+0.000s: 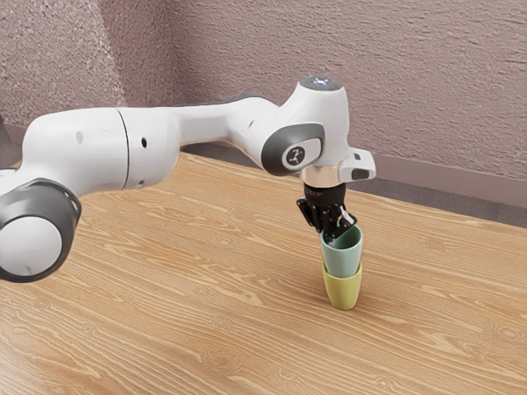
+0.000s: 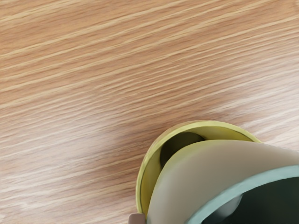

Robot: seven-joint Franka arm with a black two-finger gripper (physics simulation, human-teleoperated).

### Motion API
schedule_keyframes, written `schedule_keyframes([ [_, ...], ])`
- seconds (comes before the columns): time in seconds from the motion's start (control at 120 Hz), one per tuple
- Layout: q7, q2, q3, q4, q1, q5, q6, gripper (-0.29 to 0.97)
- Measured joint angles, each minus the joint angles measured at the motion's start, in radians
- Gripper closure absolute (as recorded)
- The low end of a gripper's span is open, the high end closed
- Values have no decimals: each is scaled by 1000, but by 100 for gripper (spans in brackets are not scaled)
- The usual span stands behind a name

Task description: Place the left cup onto the right cup

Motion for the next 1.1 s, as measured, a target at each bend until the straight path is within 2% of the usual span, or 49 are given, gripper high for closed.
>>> schedule_keyframes([
  [0.2, 3, 1, 0, -16, 2, -9, 8, 34],
  [0.383, 6, 0, 0, -18, 3, -10, 19, 14],
  [0.65, 9, -1, 0, -18, 3, -9, 25, 4],
  [1.1, 15, -40, 2, -17, 23, 3, 26, 0],
])
